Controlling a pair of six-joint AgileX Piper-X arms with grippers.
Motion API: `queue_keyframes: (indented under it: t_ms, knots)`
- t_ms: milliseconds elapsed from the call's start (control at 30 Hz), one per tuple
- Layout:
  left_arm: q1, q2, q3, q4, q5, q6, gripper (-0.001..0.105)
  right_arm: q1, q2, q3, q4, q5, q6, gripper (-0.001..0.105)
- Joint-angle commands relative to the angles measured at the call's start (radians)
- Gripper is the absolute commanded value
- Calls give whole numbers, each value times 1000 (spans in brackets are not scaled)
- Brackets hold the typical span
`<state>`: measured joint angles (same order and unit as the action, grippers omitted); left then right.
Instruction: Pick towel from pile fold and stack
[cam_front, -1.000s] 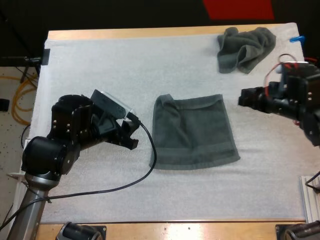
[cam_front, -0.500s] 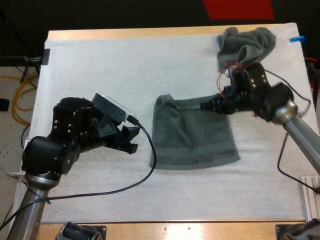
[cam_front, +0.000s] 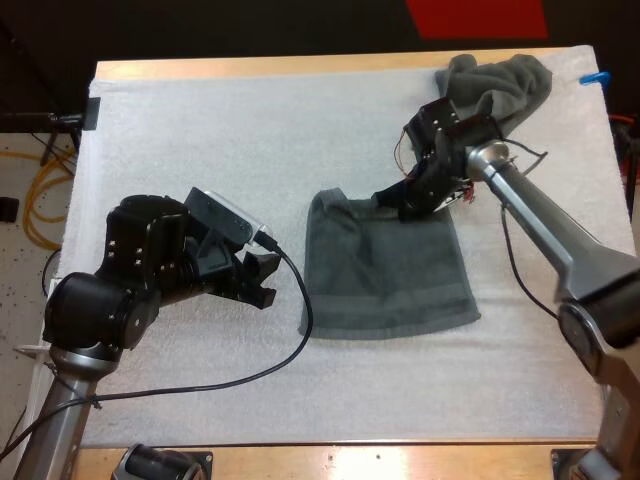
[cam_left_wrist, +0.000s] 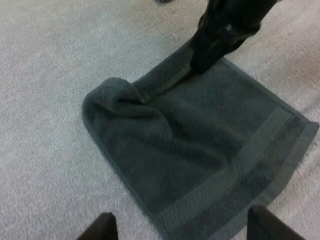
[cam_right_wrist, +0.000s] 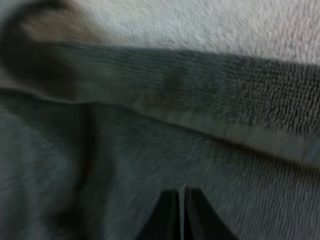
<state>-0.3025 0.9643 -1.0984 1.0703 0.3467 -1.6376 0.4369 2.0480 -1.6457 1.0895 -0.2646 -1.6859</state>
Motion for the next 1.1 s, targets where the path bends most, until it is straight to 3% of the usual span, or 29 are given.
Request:
queue_keyframes:
  t_ms: [0,467,667,833,933,1067]
  knots:
    - [-2,-6,-4,11,8,-4,54,0,21,-31,22,1,-24,0]
    - [-2,-6,-4,28,8,-4,54,-2,160,-97,43,29,-42,0]
    - [-2,-6,-4,28,8,-4,54,-2,183,-101,-28,59,-37,0]
    - [-2,-6,-4,28,13,-4,54,-5,183,-107,-207,155,58,0]
    - [-2,-6,-4,29,41,-21,54,-16,183,-122,-324,155,166,0]
    - [-2,-6,-4,36,54,-29,54,-39,179,-180,-360,155,243,0]
